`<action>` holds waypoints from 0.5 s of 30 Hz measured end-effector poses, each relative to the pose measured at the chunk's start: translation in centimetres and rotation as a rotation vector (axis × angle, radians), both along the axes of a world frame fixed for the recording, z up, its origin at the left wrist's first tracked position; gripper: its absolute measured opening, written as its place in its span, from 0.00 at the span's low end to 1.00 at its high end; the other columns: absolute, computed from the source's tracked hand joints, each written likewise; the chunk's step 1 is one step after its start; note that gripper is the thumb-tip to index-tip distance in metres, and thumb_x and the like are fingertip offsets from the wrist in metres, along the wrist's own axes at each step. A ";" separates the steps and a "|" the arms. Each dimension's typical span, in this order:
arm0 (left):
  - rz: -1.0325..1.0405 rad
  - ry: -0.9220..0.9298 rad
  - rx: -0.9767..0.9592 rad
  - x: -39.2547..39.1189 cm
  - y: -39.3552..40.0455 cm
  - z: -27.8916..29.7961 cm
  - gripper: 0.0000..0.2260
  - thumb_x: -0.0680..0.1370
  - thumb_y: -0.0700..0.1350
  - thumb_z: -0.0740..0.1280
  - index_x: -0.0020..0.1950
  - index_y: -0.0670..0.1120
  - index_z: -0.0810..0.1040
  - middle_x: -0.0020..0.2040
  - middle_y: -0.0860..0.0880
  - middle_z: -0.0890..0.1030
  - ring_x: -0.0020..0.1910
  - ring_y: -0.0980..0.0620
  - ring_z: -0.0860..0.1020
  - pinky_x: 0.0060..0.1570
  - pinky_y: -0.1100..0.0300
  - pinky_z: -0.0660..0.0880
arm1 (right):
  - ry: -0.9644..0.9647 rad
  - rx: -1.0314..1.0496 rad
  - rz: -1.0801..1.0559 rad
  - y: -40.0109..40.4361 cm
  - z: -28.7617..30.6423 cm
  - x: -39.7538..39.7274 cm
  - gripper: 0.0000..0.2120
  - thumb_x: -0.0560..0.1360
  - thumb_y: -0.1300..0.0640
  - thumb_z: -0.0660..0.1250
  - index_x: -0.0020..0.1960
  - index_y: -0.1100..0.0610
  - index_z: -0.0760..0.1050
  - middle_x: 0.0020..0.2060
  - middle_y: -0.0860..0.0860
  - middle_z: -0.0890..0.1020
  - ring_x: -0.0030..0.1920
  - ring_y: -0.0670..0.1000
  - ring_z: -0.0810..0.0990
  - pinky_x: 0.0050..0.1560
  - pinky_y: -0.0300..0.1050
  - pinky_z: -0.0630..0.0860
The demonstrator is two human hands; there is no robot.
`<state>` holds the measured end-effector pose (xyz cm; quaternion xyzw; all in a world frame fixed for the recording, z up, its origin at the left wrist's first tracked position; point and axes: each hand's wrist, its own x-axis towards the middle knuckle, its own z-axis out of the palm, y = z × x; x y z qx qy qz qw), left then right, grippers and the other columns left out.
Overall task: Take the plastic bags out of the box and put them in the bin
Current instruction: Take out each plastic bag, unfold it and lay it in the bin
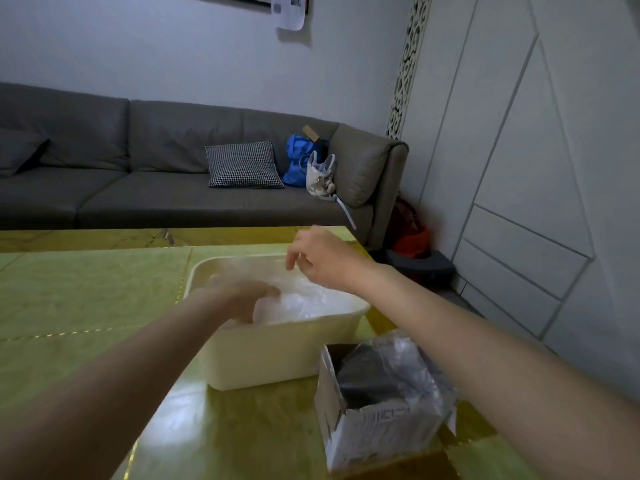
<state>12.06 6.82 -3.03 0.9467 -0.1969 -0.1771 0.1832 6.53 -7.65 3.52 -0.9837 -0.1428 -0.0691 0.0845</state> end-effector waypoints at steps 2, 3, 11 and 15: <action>-0.029 -0.086 -0.008 0.9 0.6 -0.6 0.21 0.76 0.41 0.66 0.68 0.43 0.68 0.65 0.43 0.70 0.65 0.41 0.69 0.64 0.49 0.69 | 0.275 -0.130 -0.019 0.2 -1.6 0.6 0.18 0.76 0.56 0.66 0.65 0.57 0.72 0.62 0.54 0.75 0.60 0.53 0.73 0.58 0.46 0.71; -0.073 -0.053 -0.006 0.6 1.1 -0.6 0.21 0.76 0.41 0.66 0.69 0.44 0.68 0.65 0.45 0.70 0.67 0.43 0.69 0.67 0.49 0.67 | 0.392 -0.204 -0.076 0.0 -2.5 0.9 0.23 0.76 0.53 0.67 0.69 0.57 0.69 0.65 0.54 0.73 0.62 0.55 0.72 0.61 0.48 0.71; 0.044 -0.294 -0.252 -1.6 2.3 4.6 0.13 0.77 0.43 0.65 0.60 0.42 0.77 0.60 0.44 0.78 0.57 0.48 0.76 0.58 0.56 0.72 | 0.406 -0.122 -0.186 -1.1 -2.3 -0.1 0.25 0.76 0.51 0.67 0.69 0.61 0.67 0.66 0.56 0.72 0.64 0.57 0.71 0.62 0.48 0.70; 0.064 -0.467 -0.397 -4.6 1.2 7.1 0.08 0.78 0.40 0.63 0.54 0.43 0.80 0.52 0.47 0.80 0.48 0.50 0.78 0.48 0.58 0.76 | 0.200 -0.004 -0.197 -2.1 2.1 -3.2 0.15 0.76 0.49 0.67 0.53 0.62 0.79 0.50 0.56 0.82 0.51 0.55 0.79 0.46 0.44 0.73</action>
